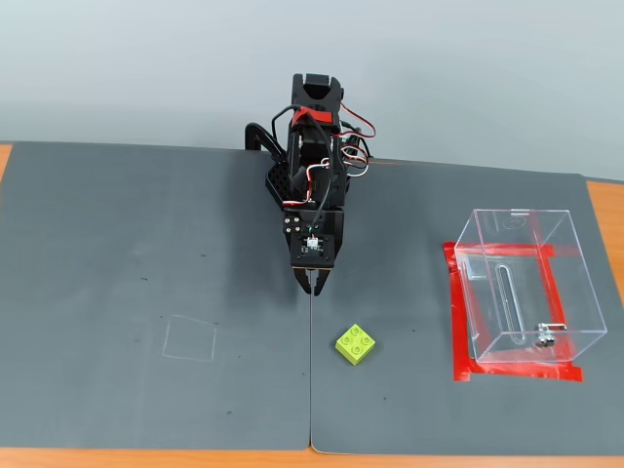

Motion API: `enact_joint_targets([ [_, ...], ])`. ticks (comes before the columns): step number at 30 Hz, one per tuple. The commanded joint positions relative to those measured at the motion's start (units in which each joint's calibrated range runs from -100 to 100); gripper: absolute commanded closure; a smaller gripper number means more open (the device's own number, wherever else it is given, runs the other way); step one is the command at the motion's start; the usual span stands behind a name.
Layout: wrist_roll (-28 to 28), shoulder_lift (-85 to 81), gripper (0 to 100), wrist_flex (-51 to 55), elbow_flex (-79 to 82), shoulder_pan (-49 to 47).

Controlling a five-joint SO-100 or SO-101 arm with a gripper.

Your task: Pick the green lego block and place it into the transparent box

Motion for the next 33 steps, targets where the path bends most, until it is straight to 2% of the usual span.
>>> enact_joint_targets([
  [1, -0.14, -0.6, 98, 0.13, 0.45, 0.6],
  [25, 0.18, -0.43, 98, 0.13, 0.36, -0.15],
  [33, 3.93, -0.09, 98, 0.22, 0.18, -7.91],
])
